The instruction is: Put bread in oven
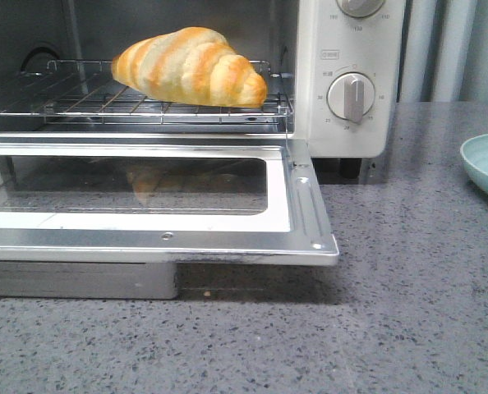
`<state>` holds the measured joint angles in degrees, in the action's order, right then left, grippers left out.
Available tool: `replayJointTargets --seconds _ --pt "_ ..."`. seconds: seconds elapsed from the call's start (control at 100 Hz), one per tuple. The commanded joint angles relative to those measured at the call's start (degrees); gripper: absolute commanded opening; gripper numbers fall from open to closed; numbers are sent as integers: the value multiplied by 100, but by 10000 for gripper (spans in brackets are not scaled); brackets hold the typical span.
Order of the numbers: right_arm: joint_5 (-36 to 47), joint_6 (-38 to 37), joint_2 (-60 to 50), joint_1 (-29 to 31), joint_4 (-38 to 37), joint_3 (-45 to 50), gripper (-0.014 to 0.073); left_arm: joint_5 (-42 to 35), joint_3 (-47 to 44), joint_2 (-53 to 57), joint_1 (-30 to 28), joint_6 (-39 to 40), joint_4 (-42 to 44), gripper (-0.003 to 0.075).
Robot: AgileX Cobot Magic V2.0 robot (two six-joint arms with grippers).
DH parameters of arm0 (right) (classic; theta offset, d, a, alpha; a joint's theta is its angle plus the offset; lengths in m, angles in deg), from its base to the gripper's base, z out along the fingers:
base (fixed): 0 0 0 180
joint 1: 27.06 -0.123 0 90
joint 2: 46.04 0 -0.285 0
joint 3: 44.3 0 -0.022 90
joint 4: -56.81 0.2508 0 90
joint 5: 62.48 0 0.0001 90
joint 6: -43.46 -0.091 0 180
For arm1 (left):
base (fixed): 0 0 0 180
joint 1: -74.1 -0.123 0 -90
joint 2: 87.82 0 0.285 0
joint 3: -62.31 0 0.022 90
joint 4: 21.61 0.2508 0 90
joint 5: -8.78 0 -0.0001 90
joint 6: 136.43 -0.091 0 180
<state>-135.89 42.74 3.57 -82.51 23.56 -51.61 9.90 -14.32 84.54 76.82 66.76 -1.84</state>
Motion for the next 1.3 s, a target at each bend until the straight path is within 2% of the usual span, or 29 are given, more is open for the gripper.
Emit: replayJointTargets --seconds 0.0,0.16,0.32,0.41,0.6,0.75,1.0,1.17,1.29 --pt "-19 -32 37 -12 -149 -139 -76 -431 154 -41 -6 19 -34 -21" --pt "115 -395 -88 29 -49 49 -76 -431 154 -41 -6 19 -34 -21" --pt "450 -464 -542 378 -9 1067 -76 -431 154 -41 -6 19 -34 -21" --pt "1049 -709 -914 718 140 1898 -76 -431 154 -41 -6 19 -34 -21" --pt "2463 -721 -1627 1322 899 3488 -76 -431 154 -41 -6 19 -34 -21" --pt "3957 -721 -2017 1773 1260 4743 -76 -431 154 -41 -6 19 -34 -21" --pt "6347 -721 -2434 1944 1559 6685 -76 -431 154 -41 -6 19 -34 -21" --pt "7166 -721 -2434 1997 2210 7562 -76 -431 154 -41 -6 19 -34 -21" --pt "7471 -721 -2434 2308 2727 7952 -76 -431 154 -41 -6 19 -34 -21"
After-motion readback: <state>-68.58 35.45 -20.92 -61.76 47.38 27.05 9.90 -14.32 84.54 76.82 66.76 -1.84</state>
